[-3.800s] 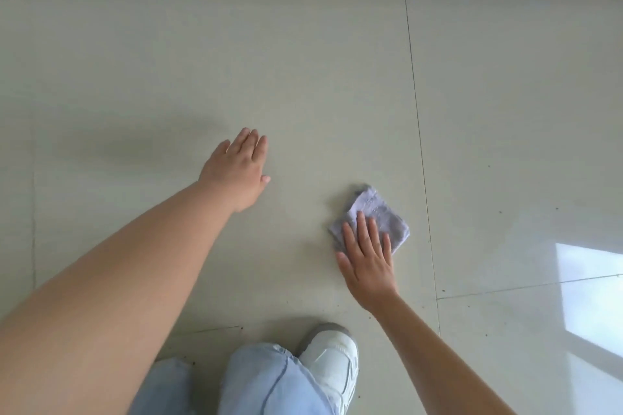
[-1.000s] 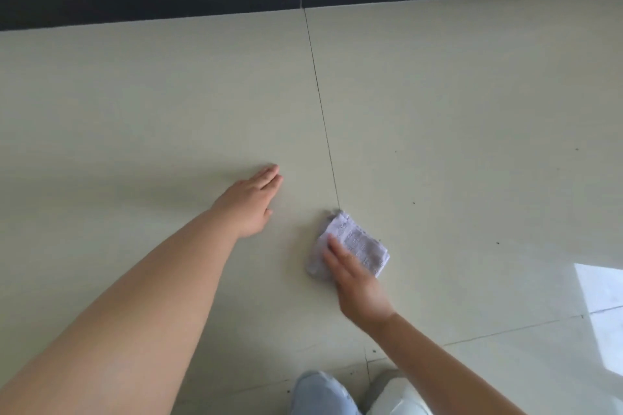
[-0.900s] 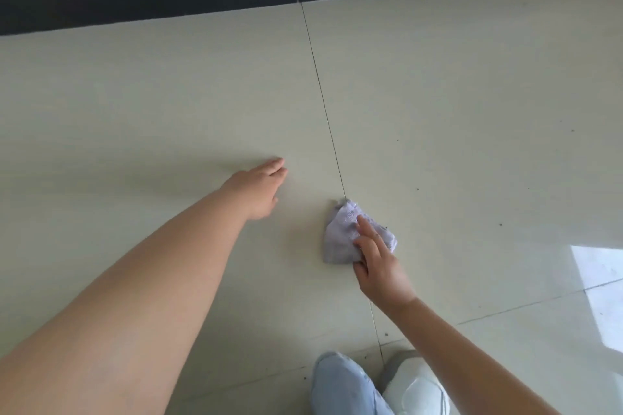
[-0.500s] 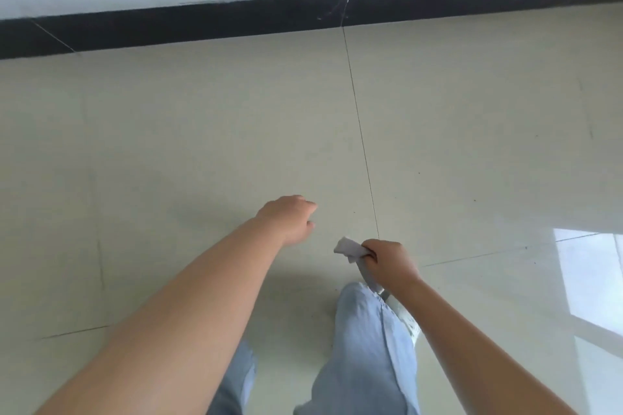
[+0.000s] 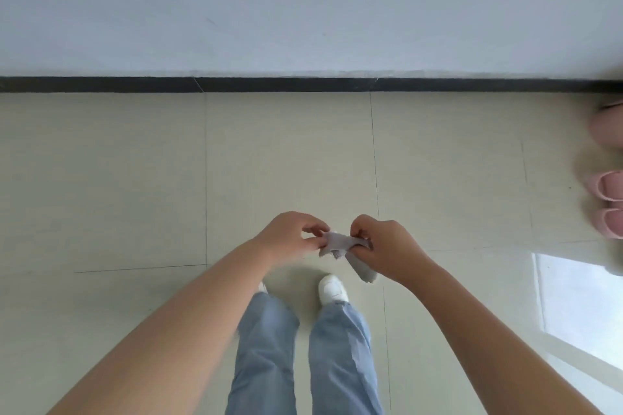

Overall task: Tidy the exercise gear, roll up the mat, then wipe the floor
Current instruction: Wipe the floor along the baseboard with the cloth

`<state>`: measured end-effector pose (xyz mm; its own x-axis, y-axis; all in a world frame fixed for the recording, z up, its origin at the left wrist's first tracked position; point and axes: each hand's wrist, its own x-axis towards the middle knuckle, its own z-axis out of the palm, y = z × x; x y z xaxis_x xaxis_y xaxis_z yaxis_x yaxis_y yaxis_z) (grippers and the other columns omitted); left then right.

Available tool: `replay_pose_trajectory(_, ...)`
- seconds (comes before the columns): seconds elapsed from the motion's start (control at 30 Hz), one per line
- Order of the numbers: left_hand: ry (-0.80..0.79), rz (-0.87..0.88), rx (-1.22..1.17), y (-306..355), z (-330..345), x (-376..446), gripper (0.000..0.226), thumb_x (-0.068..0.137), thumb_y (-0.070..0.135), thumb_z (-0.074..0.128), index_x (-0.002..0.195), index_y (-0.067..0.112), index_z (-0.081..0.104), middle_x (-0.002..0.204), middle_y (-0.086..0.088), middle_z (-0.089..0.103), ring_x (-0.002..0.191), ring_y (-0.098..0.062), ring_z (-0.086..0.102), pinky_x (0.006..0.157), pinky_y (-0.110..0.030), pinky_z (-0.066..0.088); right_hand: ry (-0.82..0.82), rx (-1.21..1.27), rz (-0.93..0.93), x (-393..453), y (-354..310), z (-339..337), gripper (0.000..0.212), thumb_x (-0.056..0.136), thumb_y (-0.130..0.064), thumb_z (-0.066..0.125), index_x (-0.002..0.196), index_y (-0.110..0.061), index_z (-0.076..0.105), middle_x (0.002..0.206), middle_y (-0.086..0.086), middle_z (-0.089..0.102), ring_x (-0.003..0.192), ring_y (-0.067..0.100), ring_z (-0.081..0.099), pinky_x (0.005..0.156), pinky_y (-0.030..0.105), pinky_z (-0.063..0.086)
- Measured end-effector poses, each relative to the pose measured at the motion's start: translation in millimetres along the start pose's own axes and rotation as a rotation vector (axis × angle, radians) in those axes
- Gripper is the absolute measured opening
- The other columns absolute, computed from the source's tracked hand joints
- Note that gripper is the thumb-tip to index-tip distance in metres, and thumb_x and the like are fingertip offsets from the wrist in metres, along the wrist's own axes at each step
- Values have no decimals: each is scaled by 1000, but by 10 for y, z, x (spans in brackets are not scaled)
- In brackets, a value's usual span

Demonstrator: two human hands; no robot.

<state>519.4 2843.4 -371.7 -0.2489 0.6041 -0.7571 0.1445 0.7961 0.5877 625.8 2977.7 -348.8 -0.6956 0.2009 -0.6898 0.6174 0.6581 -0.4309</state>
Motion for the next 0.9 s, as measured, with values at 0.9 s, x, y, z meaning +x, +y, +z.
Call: replay_pose_trajectory(0.9, 1175, -528, 197, -1039, -1634, -4716, 22, 94, 18, 47, 101, 9, 66, 115, -9, 55, 112, -25, 47, 81, -32, 42, 37, -930, -1095, -1449, -5175, -57, 27, 84, 2, 44, 63, -14, 43, 67, -2, 40, 77, 21, 46, 47, 21, 25)
